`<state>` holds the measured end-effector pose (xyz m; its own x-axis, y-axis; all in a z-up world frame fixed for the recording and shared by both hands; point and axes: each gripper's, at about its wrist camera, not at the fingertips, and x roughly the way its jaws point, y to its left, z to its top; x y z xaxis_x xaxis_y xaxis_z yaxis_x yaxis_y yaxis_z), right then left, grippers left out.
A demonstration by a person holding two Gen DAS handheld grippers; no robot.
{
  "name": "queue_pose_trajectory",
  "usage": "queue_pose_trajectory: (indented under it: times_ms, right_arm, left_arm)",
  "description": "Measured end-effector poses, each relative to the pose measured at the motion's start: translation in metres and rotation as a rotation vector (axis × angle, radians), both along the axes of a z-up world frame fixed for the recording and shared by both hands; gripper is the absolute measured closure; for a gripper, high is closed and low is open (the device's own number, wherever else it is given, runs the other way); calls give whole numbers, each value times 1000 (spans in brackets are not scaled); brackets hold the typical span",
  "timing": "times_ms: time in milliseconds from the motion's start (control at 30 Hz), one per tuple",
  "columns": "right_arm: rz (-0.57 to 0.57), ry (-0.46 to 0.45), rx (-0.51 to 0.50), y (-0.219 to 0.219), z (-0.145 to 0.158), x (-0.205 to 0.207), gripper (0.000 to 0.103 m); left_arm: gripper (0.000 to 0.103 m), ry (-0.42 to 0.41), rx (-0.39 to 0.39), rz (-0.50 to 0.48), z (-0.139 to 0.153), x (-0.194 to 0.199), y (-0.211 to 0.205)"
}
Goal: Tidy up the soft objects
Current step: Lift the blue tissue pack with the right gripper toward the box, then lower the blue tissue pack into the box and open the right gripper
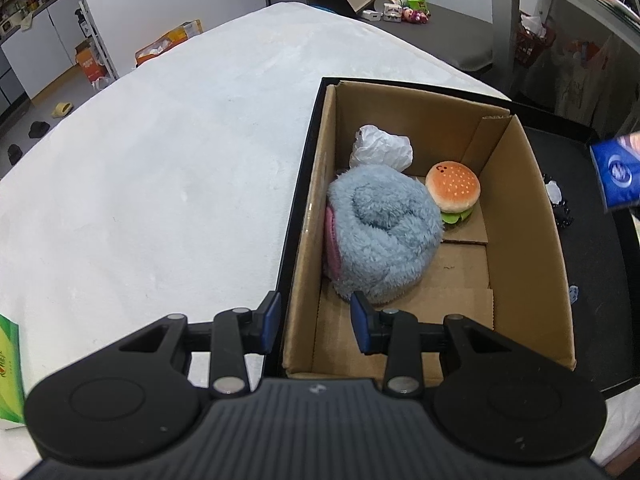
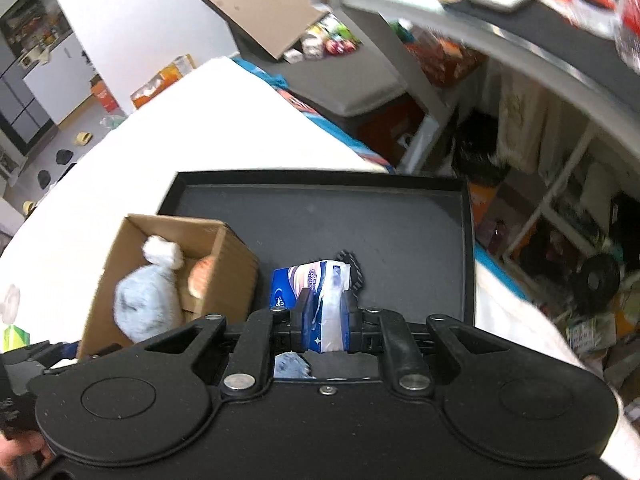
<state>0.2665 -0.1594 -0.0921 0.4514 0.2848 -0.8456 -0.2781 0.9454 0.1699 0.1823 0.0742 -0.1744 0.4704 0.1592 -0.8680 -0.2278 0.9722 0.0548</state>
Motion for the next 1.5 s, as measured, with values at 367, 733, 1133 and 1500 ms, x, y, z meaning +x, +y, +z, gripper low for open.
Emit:
queue_pose_trajectory:
  times_ms: [367, 733, 1133, 1500]
  right_arm:
    - [81, -64, -18, 47, 39, -5, 89]
    - [117, -53, -55, 88, 36, -12, 89]
    - [143, -7, -129, 125, 11, -21, 89]
    - [156, 41, -175, 157, -17, -25, 82]
  left_arm:
    - [67, -52, -52, 15, 5, -9, 10]
    - [71, -82, -91, 15, 4, -13, 17]
    - [88, -74, -114, 11, -4, -12, 21]
    - [88, -88, -141, 10, -5, -15, 27]
